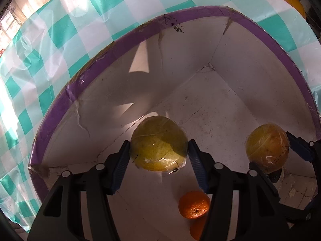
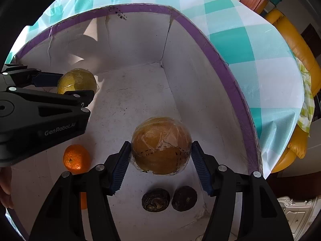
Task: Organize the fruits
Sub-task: 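Open both tools to drop the wrapped fruits into the box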
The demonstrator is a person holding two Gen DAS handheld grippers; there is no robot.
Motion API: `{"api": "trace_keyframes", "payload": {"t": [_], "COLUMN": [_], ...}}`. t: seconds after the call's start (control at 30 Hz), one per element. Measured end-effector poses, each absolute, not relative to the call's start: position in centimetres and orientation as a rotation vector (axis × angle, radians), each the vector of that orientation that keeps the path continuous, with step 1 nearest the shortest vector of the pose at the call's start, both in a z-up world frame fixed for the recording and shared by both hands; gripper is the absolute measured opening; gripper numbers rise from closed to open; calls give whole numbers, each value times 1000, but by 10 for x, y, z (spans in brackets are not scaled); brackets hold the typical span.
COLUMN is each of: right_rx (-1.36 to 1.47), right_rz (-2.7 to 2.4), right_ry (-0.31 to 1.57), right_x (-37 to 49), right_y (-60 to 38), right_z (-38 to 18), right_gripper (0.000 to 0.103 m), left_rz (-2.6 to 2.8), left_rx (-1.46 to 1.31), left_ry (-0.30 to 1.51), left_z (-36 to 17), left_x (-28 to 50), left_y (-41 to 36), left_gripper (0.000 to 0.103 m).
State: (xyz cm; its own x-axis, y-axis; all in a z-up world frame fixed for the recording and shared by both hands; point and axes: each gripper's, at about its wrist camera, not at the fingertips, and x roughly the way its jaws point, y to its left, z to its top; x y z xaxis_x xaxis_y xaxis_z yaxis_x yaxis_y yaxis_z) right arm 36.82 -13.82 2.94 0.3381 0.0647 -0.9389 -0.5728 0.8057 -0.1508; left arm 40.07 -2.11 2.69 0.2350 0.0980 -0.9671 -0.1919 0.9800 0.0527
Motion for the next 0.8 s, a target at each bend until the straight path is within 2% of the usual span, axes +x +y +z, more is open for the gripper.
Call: {"api": "trace_keyframes", "payload": {"t": [0.17, 0.57, 0.67, 0.8], "right_rx": [-536, -565, -579, -596], "right_rz": [423, 410, 413, 410], "right_ry": [1197, 1239, 1255, 1275], "right_x": [370, 371, 375, 376], "right_y": [-135, -131, -125, -120], "right_z": [22, 17, 14, 11], "right_gripper": [59, 61, 67, 75], "left_rz": [194, 163, 159, 145], "left_rx": [-28, 7, 5, 29], "left_ry": [1405, 1478, 1479, 1486], "left_z": [10, -1, 1, 1], "left_x": [402, 400, 401, 400], "left_y": [-25, -23, -21, -22], "left_gripper": [59, 60, 64, 76]}}
